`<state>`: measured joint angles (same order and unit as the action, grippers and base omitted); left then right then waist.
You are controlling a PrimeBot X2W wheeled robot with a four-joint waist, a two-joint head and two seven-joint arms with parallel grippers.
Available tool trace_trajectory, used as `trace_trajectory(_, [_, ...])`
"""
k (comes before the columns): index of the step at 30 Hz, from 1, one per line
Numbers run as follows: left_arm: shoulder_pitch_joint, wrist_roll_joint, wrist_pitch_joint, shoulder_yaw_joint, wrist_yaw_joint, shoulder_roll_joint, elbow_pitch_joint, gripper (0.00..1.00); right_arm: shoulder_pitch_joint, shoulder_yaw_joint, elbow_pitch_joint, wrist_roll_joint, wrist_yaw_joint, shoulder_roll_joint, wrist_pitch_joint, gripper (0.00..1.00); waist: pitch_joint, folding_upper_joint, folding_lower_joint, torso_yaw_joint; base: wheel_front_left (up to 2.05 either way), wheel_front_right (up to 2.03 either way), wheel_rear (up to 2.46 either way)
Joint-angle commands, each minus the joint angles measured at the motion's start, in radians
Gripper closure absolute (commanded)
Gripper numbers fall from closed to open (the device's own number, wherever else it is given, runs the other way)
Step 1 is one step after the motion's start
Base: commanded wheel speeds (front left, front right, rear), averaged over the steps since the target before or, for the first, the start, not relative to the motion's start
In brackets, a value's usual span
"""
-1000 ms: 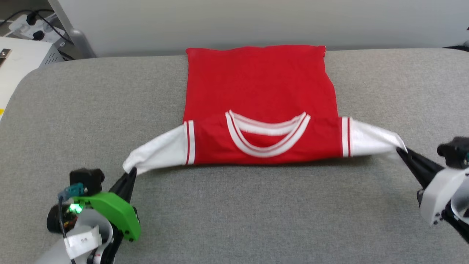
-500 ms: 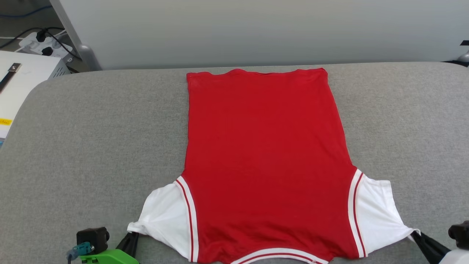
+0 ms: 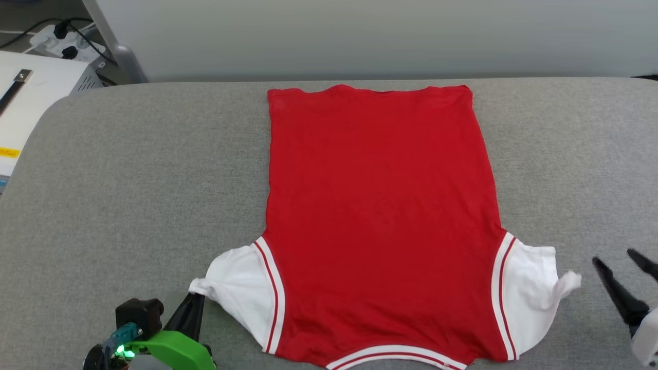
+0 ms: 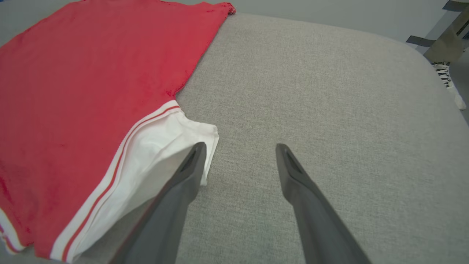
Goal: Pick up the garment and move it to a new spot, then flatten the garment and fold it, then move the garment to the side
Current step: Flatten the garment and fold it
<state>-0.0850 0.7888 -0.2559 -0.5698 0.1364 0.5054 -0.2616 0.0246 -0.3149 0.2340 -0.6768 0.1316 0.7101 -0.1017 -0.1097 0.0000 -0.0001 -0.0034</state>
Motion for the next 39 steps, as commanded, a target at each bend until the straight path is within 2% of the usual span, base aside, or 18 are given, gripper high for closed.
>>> trace_trajectory(1, [-0.017, -0.018, -0.006, 0.008, 0.011, -0.005, 0.020, 1.00, 0.037, 0.042, -0.055, 0.010, -0.001, 0.018, 0.026, 0.00, -0.038, 0.0000, 0.0001, 0.023, 0.00, 0.00, 0.00])
trace_trajectory(3, [-0.037, -0.031, -0.006, 0.008, 0.017, -0.011, 0.047, 1.00, 0.079, 0.097, -0.128, 0.017, -0.001, 0.048, 0.068, 0.00, -0.070, 0.0000, 0.0001, 0.041, 0.00, 0.00, 0.00])
trace_trajectory(4, [-0.072, -0.050, -0.006, 0.008, 0.025, -0.019, 0.088, 1.00, 0.175, 0.177, -0.211, 0.021, -0.001, 0.085, 0.136, 0.00, -0.127, 0.0000, 0.0001, 0.072, 0.00, 0.00, 0.00])
trace_trajectory(5, [-0.085, -0.058, -0.006, 0.007, 0.028, -0.022, 0.103, 1.00, 0.222, 0.195, -0.235, 0.015, -0.001, 0.094, 0.169, 0.00, -0.149, 0.0000, 0.0001, 0.083, 0.00, 0.00, 0.00])
trace_trajectory(10, [-0.139, -0.093, -0.006, -0.008, 0.031, -0.040, 0.156, 1.00, 0.451, 0.194, -0.274, -0.028, -0.001, 0.157, 0.385, 0.00, -0.244, 0.0000, 0.0001, 0.141, 0.00, 0.00, 0.00])
trace_trajectory(16, [-0.194, -0.136, -0.006, -0.025, 0.031, -0.075, 0.213, 1.00, 0.774, 0.115, -0.138, -0.119, -0.001, 0.166, 0.803, 0.00, -0.355, 0.0000, 0.0001, 0.209, 0.00, 0.00, 0.00])
trace_trajectory(19, [-0.220, -0.160, -0.006, -0.027, 0.030, -0.095, 0.241, 1.00, 0.947, 0.091, -0.028, -0.117, -0.001, 0.122, 1.010, 0.00, -0.414, 0.0000, 0.0001, 0.243, 0.00, 0.00, 0.00])
trace_trajectory(22, [-0.240, -0.183, -0.006, -0.027, 0.026, -0.116, 0.266, 1.00, 1.080, 0.076, 0.055, -0.064, -0.001, 0.070, 1.137, 0.00, -0.467, 0.0000, 0.0001, 0.272, 0.00, 0.00, 0.00])
trace_trajectory(26, [-0.265, -0.214, -0.006, -0.028, 0.012, -0.150, 0.292, 1.00, 1.201, 0.063, 0.149, 0.036, -0.001, 0.012, 1.218, 0.00, -0.532, 0.0000, 0.0001, 0.313, 0.00, 0.00, 0.00])
trace_trajectory(30, [-0.279, -0.237, -0.006, -0.026, -0.004, -0.179, 0.299, 1.00, 1.233, 0.059, 0.222, 0.103, -0.001, -0.010, 1.225, 0.00, -0.571, 0.0000, 0.0001, 0.344, 0.00, 0.00, 0.00])
trace_trajectory(34, [-0.274, -0.267, -0.006, -0.012, -0.019, -0.202, 0.290, 1.00, 1.168, 0.063, 0.302, 0.127, -0.001, -0.010, 1.203, 0.00, -0.590, 0.0000, 0.0001, 0.356, 0.00, 0.00, 0.00])
trace_trajectory(39, [-0.272, -0.280, -0.006, -0.006, -0.037, -0.217, 0.276, 1.00, 1.083, 0.060, 0.307, 0.098, -0.001, 0.016, 1.219, 0.00, -0.583, 0.0000, 0.0001, 0.353, 0.00, 0.00, 0.00])
